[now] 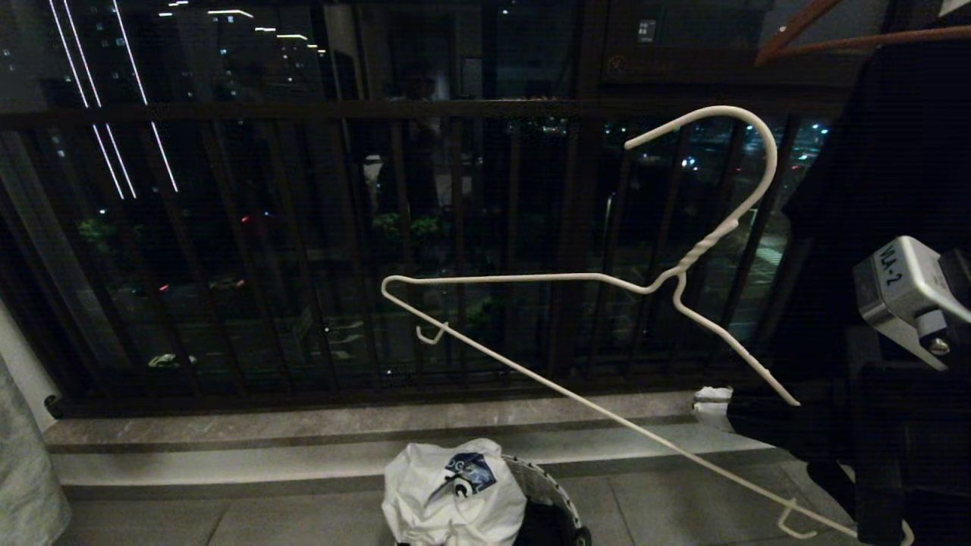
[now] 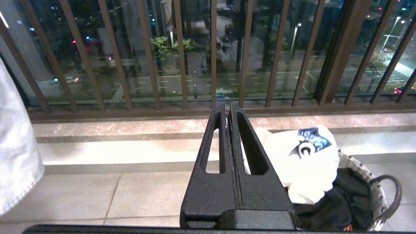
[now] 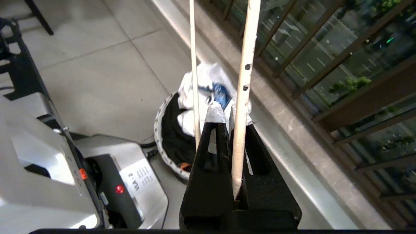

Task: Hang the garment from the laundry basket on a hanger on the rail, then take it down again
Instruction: Pick up clothes from the basket

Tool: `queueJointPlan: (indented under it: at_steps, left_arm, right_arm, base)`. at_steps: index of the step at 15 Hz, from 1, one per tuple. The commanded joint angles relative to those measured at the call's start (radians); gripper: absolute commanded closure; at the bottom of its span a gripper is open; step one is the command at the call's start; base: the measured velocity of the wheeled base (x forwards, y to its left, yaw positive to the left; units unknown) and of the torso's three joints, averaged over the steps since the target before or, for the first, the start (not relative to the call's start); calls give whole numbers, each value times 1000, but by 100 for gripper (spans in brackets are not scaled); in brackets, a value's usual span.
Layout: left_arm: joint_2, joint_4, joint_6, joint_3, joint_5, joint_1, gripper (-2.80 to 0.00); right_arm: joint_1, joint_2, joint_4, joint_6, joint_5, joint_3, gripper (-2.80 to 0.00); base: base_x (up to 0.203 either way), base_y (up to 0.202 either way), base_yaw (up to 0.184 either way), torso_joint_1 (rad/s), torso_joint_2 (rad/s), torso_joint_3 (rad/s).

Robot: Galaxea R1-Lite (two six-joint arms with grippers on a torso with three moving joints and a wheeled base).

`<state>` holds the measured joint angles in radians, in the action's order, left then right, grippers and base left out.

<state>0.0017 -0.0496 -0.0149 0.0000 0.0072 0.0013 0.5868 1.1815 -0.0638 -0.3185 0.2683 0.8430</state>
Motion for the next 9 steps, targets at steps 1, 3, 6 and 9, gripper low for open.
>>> queueJointPlan:
  at_steps: [1,3,6,9]
  left_arm:
    - [0,-1,0,15,0,0,0]
    - [0,-1,0,15,0,0,0]
    - [0,-1,0,15,0,0,0]
    - [0,-1,1,15,0,0,0]
  right_arm:
    - [1,1,-2,-2,2,-3,0]
    - [1,5,-2,-2,2,-5,0]
    - [1,13,-1,-2,2,-5,0]
    - [1,13,9,-1,0,-9,0]
  base:
    - [0,0,0,-155,476,311]
    - [0,0,0,-138,479,324]
    - [0,0,0,-130,458,330]
    - [0,0,0,-95,448,346]
